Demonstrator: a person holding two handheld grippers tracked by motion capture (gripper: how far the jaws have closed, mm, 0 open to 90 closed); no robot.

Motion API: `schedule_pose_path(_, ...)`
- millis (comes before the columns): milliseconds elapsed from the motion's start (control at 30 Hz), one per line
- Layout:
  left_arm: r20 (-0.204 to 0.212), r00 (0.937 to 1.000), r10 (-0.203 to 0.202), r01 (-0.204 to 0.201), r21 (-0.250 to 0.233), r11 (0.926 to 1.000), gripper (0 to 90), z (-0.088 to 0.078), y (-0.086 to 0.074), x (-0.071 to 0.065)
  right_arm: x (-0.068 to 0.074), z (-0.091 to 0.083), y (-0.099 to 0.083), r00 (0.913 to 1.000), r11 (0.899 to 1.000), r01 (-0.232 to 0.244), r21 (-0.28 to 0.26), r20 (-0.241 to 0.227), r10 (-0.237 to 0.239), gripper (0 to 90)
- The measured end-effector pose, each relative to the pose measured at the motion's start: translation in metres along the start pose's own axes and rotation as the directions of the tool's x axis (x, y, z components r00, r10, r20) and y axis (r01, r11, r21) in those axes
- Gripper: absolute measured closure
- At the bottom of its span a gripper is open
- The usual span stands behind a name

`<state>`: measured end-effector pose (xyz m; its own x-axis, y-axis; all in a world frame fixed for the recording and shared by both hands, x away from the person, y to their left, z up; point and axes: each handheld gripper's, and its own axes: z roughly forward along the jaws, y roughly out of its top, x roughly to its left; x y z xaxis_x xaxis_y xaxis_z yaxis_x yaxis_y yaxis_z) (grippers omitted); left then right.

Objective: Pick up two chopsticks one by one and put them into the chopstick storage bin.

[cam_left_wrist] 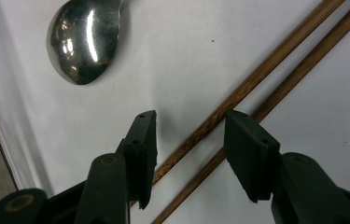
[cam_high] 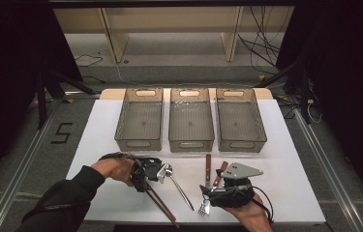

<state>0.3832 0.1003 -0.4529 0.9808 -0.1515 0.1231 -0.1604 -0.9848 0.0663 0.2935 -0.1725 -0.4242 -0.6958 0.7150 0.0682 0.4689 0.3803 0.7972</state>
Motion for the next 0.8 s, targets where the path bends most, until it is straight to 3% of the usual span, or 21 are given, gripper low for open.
schedule_pose_path(233,0.021,0.9989,0.041,-0.042,0.017,0.9990,57.1,-0.0004,0.0030,0.0002,-0.0010,-0.0003,-0.0003,1.0000,1.000,-0.002,-0.001,0.003,0.002,26.2)
schedule_pose_path(467,0.011,0.9983,0.058,-0.058,0.006,0.9983,58.0,-0.0001,0.0034,-0.0005,-0.0016,-0.0001,-0.0004,1.0000,1.000,-0.003,0.000,0.005,0.003,26.4)
schedule_pose_path(800,0.035,0.9953,0.091,-0.091,0.008,0.9958,61.7,0.0000,0.0053,-0.0013,-0.0019,0.0006,-0.0006,0.9999,1.000,-0.009,0.007,0.010,0.008,26.6)
